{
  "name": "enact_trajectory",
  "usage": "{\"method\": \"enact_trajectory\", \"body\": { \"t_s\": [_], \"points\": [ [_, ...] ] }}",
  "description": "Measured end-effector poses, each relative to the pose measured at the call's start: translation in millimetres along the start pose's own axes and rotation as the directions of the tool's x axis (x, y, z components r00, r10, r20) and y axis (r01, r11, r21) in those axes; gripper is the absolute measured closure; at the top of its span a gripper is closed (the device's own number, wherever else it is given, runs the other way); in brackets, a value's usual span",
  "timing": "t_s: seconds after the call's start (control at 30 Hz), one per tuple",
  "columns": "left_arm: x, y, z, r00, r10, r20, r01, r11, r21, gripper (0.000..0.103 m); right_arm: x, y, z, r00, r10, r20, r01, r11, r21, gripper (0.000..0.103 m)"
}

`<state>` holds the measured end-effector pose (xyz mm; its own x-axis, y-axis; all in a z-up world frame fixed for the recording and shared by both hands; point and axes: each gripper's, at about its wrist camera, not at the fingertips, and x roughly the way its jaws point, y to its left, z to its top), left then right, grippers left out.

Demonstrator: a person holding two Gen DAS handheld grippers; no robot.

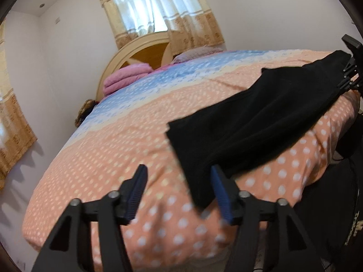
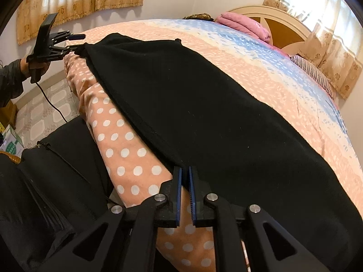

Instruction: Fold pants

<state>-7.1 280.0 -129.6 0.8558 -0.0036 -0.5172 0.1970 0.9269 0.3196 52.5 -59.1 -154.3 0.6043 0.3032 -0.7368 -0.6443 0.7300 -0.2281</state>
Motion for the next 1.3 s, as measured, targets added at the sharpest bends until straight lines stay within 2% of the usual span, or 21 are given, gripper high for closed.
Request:
{"method": "enact_trajectory", "body": {
  "t_s": [0.13, 0.23, 0.37, 0.43, 0.47, 0.53, 0.57, 0.77, 0.83, 0.9, 0.93, 0.97, 1.0, 1.07, 1.2, 1.3],
  "points": [
    [-3.7, 13.0, -9.5, 0.997, 0.073, -0.040, -0.074, 0.996, -0.042, 0.039, -3.5, 6.4, -3.3, 1.000, 0.017, 0.002, -0.017, 1.000, -0.011, 0.074],
    [-10.3, 24.3, -7.3, 0.996, 0.090, -0.025, -0.092, 0.988, -0.125, 0.039, -4.2, 9.1, -3.4, 1.000, 0.010, -0.006, -0.010, 1.000, -0.025, 0.073],
    [-0.3, 38.2, 6.5, 1.000, -0.012, -0.015, 0.007, 0.952, -0.305, 0.039, -7.2, 8.3, 0.8, 1.000, 0.019, 0.001, -0.019, 1.000, -0.016, 0.073],
    [14.9, 45.9, 13.3, 0.993, -0.115, -0.003, 0.103, 0.906, -0.412, 0.040, -7.1, 8.3, 3.2, 1.000, 0.005, 0.008, -0.005, 1.000, -0.017, 0.073],
    [22.6, 47.6, 16.2, 0.988, -0.154, 0.002, 0.138, 0.880, -0.455, 0.045, -6.3, 9.2, 4.6, 1.000, -0.006, 0.011, 0.006, 1.000, -0.016, 0.073],
    [38.6, 47.7, 21.8, 0.977, -0.212, 0.017, 0.192, 0.841, -0.505, 0.049, -4.2, 10.0, 5.7, 1.000, -0.011, 0.016, 0.011, 1.000, -0.001, 0.073],
    [46.9, 46.4, 24.5, 0.973, -0.229, 0.009, 0.201, 0.832, -0.517, 0.050, -3.6, 10.6, 5.5, 1.000, -0.010, 0.018, 0.010, 1.000, 0.004, 0.073],
    [82.9, 36.3, 32.6, 0.966, -0.242, -0.093, 0.158, 0.833, -0.531, 0.058, -0.5, 14.3, 3.3, 1.000, -0.013, 0.022, 0.013, 1.000, 0.007, 0.073],
    [84.6, 35.1, 35.1, 0.960, -0.273, -0.063, 0.196, 0.815, -0.546, 0.064, -1.8, 13.2, 3.0, 1.000, -0.011, 0.026, 0.011, 1.000, 0.013, 0.073],
    [86.7, 34.6, 38.5, 0.958, -0.280, -0.061, 0.202, 0.810, -0.551, 0.069, -2.5, 12.7, 3.2, 0.999, -0.012, 0.030, 0.012, 1.000, 0.018, 0.072],
    [86.4, 35.0, 39.3, 0.955, -0.291, -0.055, 0.214, 0.807, -0.550, 0.090, -2.6, 12.7, 3.5, 0.999, -0.012, 0.031, 0.012, 1.000, 0.020, 0.072],
    [85.8, 35.3, 41.3, 0.953, -0.300, -0.047, 0.227, 0.807, -0.545, 0.095, -2.7, 12.7, 3.3, 0.999, -0.013, 0.033, 0.012, 1.000, 0.024, 0.072],
    [84.2, 35.6, 45.1, 0.955, -0.293, -0.035, 0.229, 0.811, -0.539, 0.095, -3.1, 12.4, 2.9, 0.999, -0.013, 0.034, 0.012, 1.000, 0.025, 0.072],
    [77.9, 42.5, 50.6, 0.954, -0.300, 0.009, 0.255, 0.794, -0.552, 0.095, -3.4, 11.5, 2.3, 0.999, -0.011, 0.036, 0.010, 0.999, 0.031, 0.072],
    [64.6, 58.5, 65.9, 0.963, -0.255, 0.088, 0.259, 0.784, -0.565, 0.095, -2.1, 10.6, 1.7, 0.999, -0.013, 0.036, 0.012, 0.999, 0.039, 0.072],
    [81.5, 52.4, 63.3, 0.975, -0.222, 0.009, 0.194, 0.830, -0.522, 0.094, -1.4, 10.9, 1.0, 0.999, -0.015, 0.038, 0.014, 0.999, 0.039, 0.072]
  ]
}}
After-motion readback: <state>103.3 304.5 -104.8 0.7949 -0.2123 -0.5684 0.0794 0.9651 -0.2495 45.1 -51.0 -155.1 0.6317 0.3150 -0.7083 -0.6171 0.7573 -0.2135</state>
